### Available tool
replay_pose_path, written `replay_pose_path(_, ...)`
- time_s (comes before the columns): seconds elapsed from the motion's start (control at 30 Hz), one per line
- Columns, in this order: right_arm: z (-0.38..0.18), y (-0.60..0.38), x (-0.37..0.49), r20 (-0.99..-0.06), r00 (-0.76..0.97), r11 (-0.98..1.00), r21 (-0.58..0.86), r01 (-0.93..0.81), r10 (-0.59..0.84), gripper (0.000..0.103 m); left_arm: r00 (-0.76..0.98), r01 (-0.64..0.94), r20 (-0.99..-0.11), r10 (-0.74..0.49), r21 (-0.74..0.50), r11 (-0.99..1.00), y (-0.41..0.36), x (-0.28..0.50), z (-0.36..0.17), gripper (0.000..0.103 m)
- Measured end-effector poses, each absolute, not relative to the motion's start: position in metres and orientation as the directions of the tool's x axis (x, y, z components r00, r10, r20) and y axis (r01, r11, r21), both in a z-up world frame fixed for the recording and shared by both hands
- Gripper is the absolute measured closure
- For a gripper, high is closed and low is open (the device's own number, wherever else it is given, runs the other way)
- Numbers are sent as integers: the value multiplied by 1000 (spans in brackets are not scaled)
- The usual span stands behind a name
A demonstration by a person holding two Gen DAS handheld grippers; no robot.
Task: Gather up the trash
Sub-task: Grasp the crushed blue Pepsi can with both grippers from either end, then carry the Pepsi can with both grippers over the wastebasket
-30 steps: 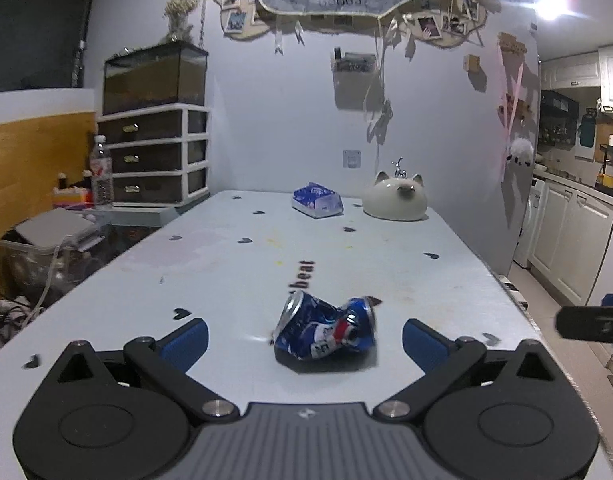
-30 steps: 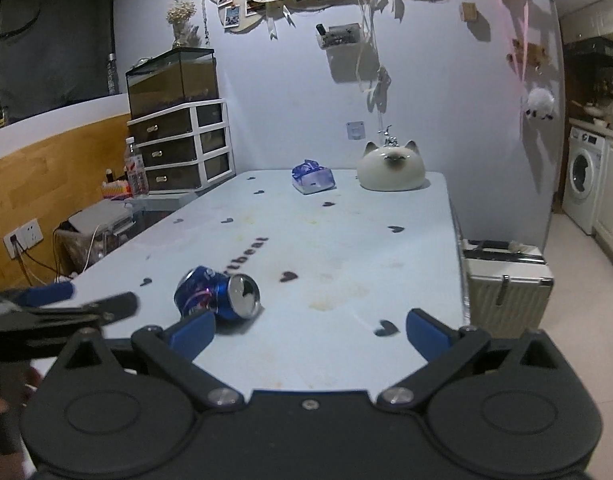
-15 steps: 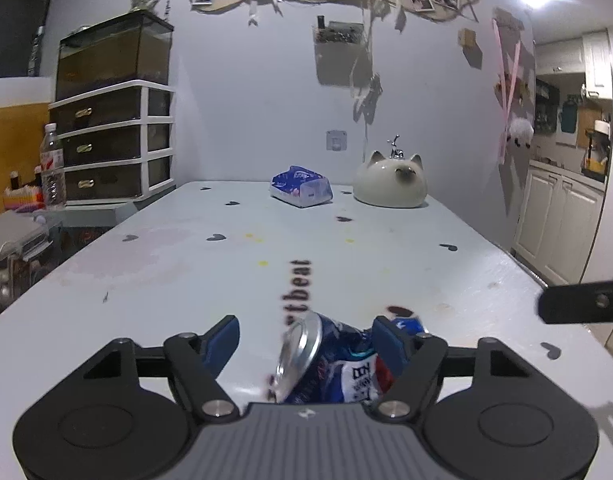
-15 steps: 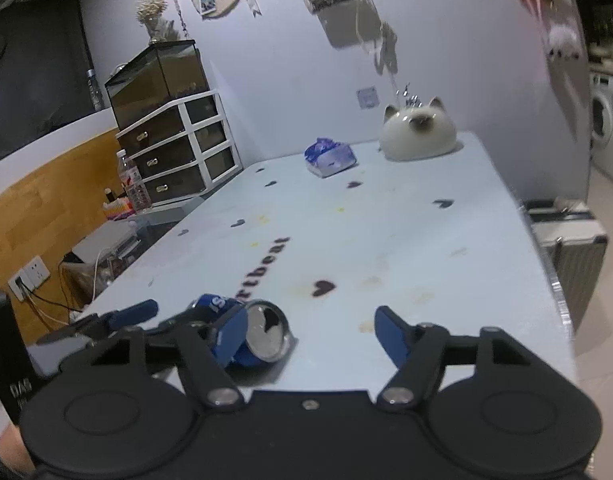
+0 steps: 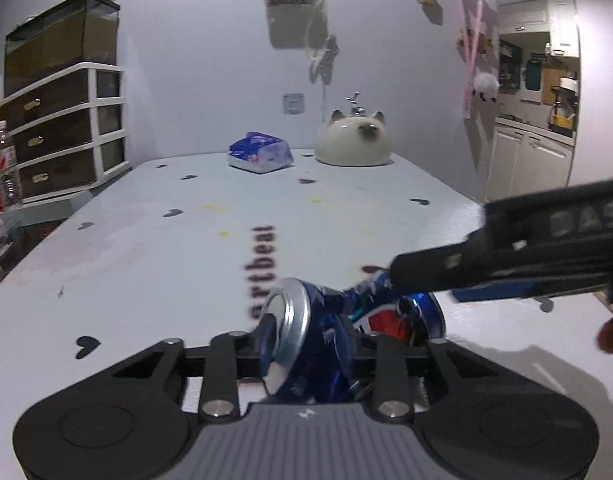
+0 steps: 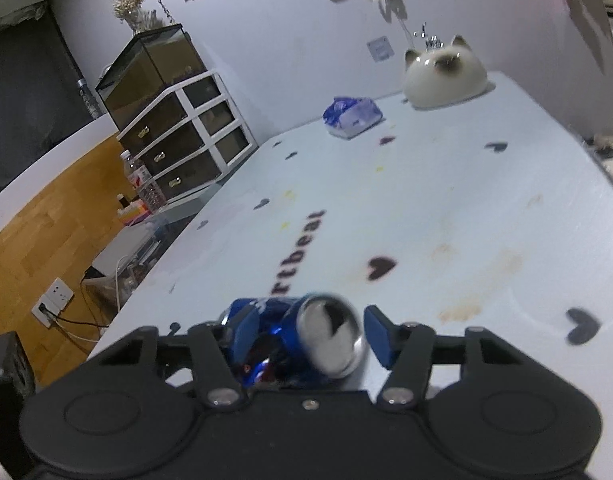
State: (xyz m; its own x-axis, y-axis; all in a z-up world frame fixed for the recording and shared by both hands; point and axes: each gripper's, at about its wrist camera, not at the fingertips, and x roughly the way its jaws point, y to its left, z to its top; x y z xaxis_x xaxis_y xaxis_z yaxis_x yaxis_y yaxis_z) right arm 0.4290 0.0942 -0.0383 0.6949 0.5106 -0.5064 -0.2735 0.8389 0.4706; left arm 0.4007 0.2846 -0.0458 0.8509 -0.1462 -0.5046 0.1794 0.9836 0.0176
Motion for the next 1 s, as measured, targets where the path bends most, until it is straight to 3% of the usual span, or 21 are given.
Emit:
replay_pose_path(0.3,-48,98,433,-562,711,897,372,-239,422,60,827,262,-519,-214,19,965,272,394,-45,74)
replay_pose_path(0.73,-40,90,409,-604,721,940,222,-260,341,65,821,257,-537,-193,46,965,241,375,-42,74)
replay_pose_path(1.0,-35,62,368,-588,749,952,172,-253,305,77,844,251,-504,-183,70,966,202,332,-39,75)
